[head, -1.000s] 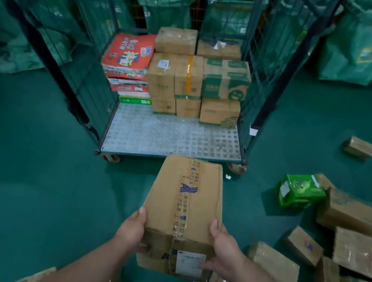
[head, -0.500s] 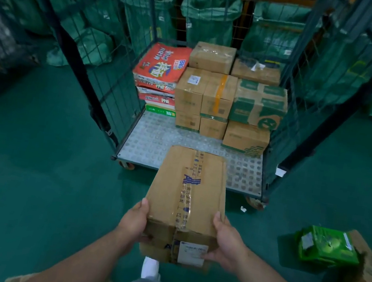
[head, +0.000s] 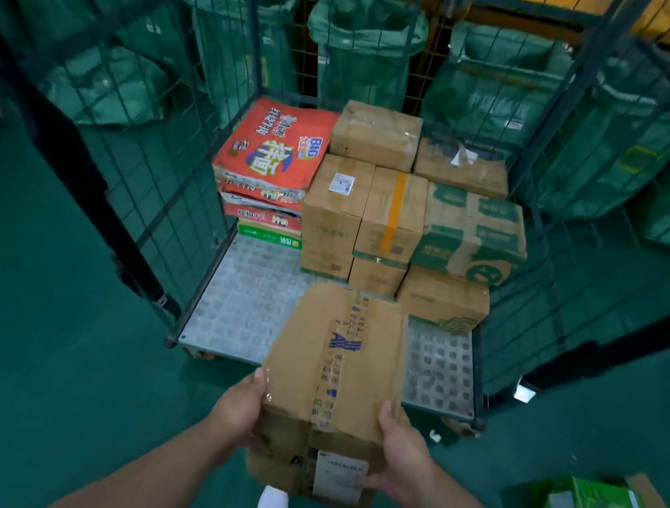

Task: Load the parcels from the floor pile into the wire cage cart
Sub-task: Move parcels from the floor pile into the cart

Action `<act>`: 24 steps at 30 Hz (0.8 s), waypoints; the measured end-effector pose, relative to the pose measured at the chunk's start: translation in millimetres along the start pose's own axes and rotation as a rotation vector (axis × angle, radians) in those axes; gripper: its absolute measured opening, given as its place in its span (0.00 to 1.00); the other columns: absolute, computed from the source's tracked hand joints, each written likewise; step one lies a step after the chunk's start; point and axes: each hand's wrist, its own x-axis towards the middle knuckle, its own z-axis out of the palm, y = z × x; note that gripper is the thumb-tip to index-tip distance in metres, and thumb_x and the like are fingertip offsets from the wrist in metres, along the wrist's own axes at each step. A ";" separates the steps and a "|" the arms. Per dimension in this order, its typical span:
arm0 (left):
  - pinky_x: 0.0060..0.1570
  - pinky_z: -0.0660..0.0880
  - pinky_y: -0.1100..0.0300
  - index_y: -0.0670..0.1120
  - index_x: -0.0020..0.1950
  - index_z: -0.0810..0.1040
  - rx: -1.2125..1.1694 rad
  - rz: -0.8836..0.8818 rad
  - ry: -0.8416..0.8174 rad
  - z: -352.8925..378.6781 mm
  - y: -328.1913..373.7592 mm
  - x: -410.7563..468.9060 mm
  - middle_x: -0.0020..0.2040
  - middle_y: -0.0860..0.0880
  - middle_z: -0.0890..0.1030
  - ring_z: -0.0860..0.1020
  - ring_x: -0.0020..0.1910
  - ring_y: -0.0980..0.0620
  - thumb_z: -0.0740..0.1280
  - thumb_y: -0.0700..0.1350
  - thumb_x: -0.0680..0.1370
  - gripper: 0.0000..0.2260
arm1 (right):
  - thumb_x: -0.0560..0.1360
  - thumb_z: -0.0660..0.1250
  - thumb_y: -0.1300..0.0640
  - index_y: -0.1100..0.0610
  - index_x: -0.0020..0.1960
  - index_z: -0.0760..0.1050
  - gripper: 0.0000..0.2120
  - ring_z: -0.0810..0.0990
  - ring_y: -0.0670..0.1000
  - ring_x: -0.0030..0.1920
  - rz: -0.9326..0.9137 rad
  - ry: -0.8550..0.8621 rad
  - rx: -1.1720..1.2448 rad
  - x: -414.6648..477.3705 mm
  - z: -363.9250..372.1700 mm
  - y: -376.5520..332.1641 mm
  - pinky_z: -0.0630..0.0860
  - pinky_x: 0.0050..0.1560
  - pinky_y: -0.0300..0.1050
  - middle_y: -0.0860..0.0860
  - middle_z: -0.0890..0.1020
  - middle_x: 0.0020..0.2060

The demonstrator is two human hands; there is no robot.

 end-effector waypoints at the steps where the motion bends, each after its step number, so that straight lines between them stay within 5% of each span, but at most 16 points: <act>1: 0.45 0.83 0.38 0.52 0.65 0.74 0.002 -0.001 -0.014 -1.0 15.6 11.7 0.61 0.45 0.75 0.77 0.51 0.44 0.52 0.59 0.86 0.17 | 0.83 0.56 0.40 0.45 0.74 0.66 0.21 0.79 0.64 0.64 0.004 0.017 0.013 8.0 6.9 -13.4 0.71 0.58 0.82 0.55 0.81 0.62; 8: 0.43 0.84 0.45 0.51 0.74 0.71 -0.014 -0.014 -0.015 16.8 97.2 77.0 0.60 0.46 0.74 0.77 0.49 0.44 0.53 0.60 0.85 0.22 | 0.84 0.55 0.42 0.45 0.69 0.67 0.16 0.80 0.61 0.58 -0.060 0.036 0.057 60.1 23.1 -95.3 0.72 0.62 0.77 0.54 0.82 0.57; 15: 0.58 0.79 0.39 0.47 0.69 0.72 -0.085 0.091 0.059 45.7 212.9 139.6 0.63 0.45 0.75 0.76 0.55 0.47 0.62 0.56 0.84 0.18 | 0.83 0.54 0.38 0.32 0.76 0.60 0.21 0.74 0.61 0.70 -0.154 0.033 0.103 135.2 45.6 -198.5 0.71 0.62 0.79 0.49 0.73 0.72; 19: 0.61 0.77 0.40 0.49 0.81 0.59 -0.236 0.063 0.196 64.7 272.7 159.8 0.74 0.42 0.70 0.74 0.64 0.41 0.74 0.58 0.76 0.39 | 0.82 0.54 0.37 0.33 0.77 0.57 0.24 0.72 0.61 0.71 -0.210 0.009 0.140 166.4 69.2 -262.7 0.69 0.64 0.79 0.49 0.72 0.72; 24: 0.66 0.71 0.39 0.49 0.76 0.68 -0.284 -0.183 -0.068 97.1 313.3 165.0 0.72 0.40 0.72 0.74 0.63 0.38 0.63 0.75 0.72 0.41 | 0.85 0.54 0.42 0.41 0.75 0.62 0.19 0.76 0.58 0.67 -0.227 -0.032 0.209 193.7 121.8 -318.9 0.75 0.62 0.71 0.46 0.76 0.65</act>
